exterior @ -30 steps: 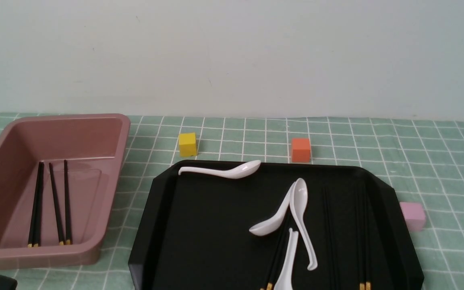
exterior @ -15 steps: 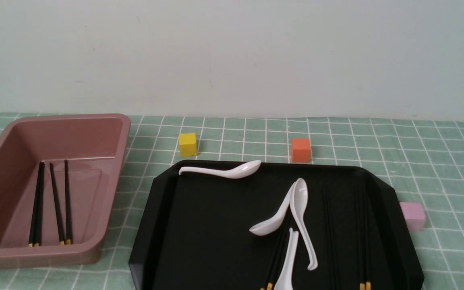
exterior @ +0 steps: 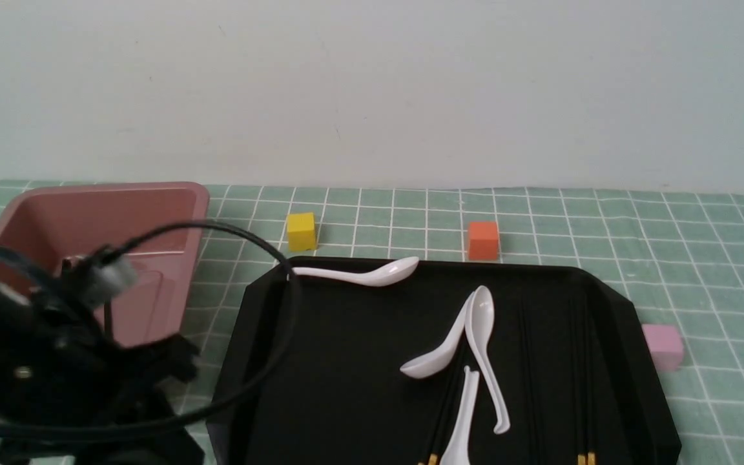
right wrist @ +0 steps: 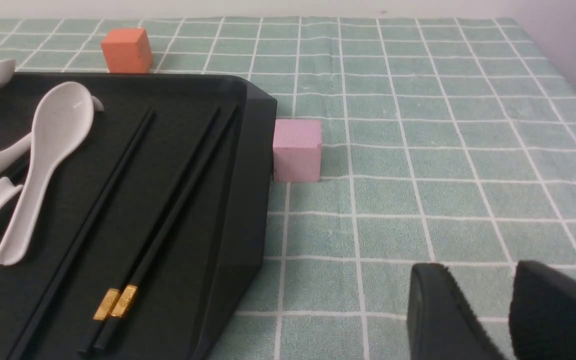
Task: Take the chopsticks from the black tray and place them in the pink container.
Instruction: 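Reach over to the black tray and grasp a pair of chopsticks with the left gripper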
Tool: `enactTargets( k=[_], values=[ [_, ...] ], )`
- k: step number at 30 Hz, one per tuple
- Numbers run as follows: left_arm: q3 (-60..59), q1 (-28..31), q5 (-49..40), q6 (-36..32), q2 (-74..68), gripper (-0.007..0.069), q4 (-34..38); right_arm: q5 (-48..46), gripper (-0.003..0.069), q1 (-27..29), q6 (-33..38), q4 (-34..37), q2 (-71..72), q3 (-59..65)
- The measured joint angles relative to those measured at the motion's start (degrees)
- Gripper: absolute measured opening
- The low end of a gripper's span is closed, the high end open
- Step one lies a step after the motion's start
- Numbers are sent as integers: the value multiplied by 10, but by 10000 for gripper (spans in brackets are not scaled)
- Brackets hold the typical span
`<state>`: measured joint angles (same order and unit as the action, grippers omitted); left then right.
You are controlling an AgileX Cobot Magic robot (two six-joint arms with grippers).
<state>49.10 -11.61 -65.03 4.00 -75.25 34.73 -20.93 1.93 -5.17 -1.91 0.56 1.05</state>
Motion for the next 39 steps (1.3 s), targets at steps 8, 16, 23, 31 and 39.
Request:
enactTargets(
  k=[8,16,23,31,39],
  values=[
    [109,-240,75,111,-191,83,-116,0,240,0,0,0,0,0],
    [244,-326,91,205,-305,275,-273,0,240,0,0,0,0,0],
    [311,-328,116,207,-351,337,-287,0,240,0,0,0,0,0],
    [371,-328,133,195,-414,341,-287,0,240,0,0,0,0,0],
    [382,-328,163,195,-437,342,-276,0,240,0,0,0,0,0]
  ],
)
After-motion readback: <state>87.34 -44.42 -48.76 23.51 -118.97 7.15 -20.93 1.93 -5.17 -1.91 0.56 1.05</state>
